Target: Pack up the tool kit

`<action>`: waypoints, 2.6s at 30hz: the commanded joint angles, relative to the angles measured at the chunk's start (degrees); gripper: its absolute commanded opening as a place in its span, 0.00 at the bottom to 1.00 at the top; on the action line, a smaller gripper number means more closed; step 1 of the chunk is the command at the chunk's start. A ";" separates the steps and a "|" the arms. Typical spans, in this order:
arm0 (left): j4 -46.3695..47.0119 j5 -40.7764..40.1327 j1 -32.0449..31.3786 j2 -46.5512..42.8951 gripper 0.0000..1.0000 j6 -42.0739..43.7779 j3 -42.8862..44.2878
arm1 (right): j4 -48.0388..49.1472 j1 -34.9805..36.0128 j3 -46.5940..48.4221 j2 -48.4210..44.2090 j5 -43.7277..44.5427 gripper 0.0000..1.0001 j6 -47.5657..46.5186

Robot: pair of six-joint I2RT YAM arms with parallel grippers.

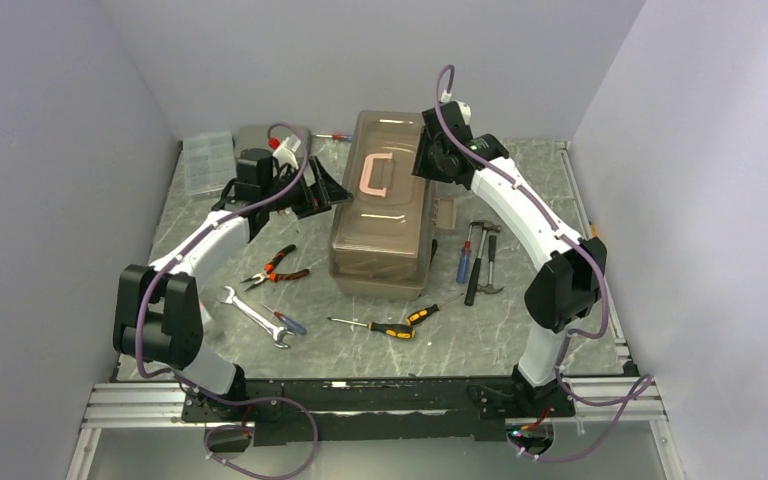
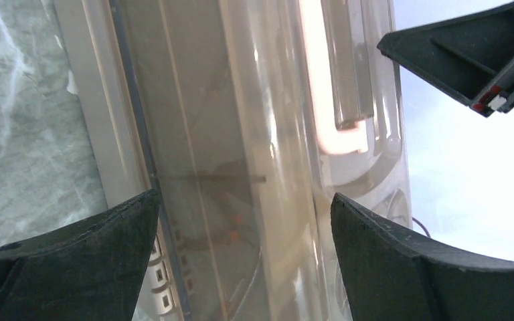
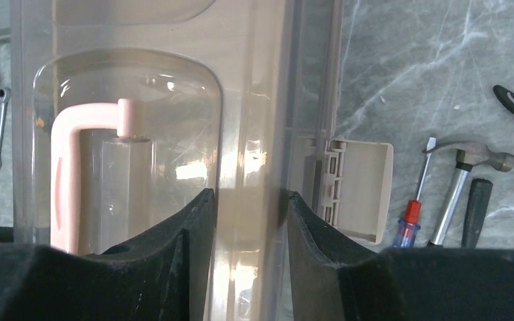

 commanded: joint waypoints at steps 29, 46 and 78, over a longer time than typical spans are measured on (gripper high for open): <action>-16.46 -8.38 0.98 1.48 0.99 9.05 17.32 | -1.50 5.00 15.86 0.55 -12.87 0.48 -0.43; -14.62 -12.98 1.11 -7.45 0.98 8.44 10.90 | 9.03 3.69 6.15 1.36 -24.00 0.84 6.65; 1.97 -3.63 4.32 4.70 0.00 -1.21 5.96 | -5.16 10.22 17.62 13.99 -5.41 0.52 17.69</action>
